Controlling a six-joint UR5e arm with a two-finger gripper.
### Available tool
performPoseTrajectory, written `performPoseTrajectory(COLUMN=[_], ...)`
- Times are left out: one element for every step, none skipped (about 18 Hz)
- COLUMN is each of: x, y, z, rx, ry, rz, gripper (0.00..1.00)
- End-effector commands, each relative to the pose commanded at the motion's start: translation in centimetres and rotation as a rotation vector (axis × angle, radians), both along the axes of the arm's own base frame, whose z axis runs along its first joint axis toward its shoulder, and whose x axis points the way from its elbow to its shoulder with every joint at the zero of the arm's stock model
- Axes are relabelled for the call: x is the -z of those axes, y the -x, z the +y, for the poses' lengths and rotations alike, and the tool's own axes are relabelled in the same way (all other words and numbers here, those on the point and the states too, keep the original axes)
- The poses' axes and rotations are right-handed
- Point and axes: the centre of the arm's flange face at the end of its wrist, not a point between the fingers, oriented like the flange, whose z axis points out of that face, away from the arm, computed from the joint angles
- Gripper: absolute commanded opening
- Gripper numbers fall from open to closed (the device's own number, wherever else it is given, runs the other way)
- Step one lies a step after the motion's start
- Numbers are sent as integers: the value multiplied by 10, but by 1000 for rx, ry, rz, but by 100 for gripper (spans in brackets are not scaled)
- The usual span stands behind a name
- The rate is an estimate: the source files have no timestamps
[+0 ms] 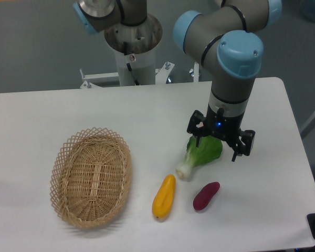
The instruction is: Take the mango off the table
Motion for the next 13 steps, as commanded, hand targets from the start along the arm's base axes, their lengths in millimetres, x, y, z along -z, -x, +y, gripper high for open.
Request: performPoseTrajectory(x=[1, 7, 12, 11, 10, 9, 10, 11, 12, 14, 17, 17, 18], y=[0, -2, -4, -5, -5, -5, -6, -6, -6, -6, -7, -8, -8], z=[0, -1, -1, 0, -1, -1, -1, -1, -1, -1, -1, -1, -1], rx=[-2, 1, 2, 2, 1, 1, 2, 1, -2, -6, -7, -6, -8], ry=[2, 9, 10, 6, 5, 4, 5, 6, 7, 7, 9, 6, 4], rz=[1, -5, -6, -2, 0, 1, 0, -2, -4, -8, -9, -7, -5], gripper=[100, 100, 100, 100, 100, 100, 100, 100, 100, 100, 100, 100, 100])
